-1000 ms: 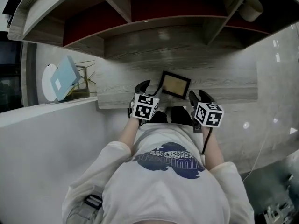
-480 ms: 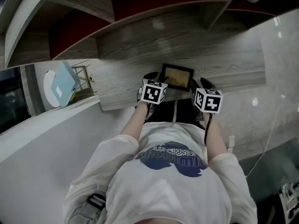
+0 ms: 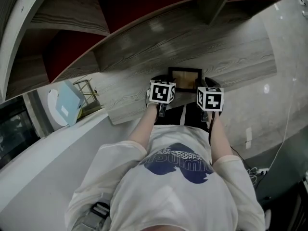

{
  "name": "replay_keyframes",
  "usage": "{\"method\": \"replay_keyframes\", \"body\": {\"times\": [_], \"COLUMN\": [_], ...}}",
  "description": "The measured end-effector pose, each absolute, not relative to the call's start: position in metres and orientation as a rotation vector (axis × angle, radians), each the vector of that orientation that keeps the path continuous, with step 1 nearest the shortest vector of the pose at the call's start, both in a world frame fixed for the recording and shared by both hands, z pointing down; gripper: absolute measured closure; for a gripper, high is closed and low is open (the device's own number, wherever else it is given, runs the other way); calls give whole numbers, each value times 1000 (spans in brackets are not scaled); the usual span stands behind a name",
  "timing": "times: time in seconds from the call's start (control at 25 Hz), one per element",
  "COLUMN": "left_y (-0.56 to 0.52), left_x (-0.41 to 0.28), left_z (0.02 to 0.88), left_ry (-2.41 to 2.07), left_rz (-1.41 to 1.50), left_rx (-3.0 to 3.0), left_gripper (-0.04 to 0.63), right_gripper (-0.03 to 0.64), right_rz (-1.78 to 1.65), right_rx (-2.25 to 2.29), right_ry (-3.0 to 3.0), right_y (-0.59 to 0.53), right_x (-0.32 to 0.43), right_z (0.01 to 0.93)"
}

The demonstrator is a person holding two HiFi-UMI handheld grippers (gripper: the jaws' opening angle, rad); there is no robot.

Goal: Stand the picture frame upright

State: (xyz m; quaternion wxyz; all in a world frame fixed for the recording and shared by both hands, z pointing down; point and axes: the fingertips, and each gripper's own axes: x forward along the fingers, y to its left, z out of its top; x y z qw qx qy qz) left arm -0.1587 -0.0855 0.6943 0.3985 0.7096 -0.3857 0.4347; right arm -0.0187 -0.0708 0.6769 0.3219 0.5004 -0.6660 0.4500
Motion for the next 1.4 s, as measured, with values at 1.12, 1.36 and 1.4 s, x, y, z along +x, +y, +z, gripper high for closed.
{"method": "replay_keyframes", "body": {"times": [1.12, 1.36, 1.4], "left_y": [-89, -86, -86], "left_x": [-164, -162, -162], "left_z": [697, 698, 698], "left_ry": [-839, -747, -747], "left_rz": [1128, 1062, 1051], "left_rx": [1697, 1654, 1656], "left_gripper": [431, 497, 499], "right_gripper": [541, 546, 546], "right_rz": [1316, 1314, 1315], "right_rx": [1229, 1255, 1260], "right_ry": [-1724, -1736, -1740], "right_y": [-65, -64, -64], "right_x": [-26, -30, -30], "right_z": [694, 693, 692]}}
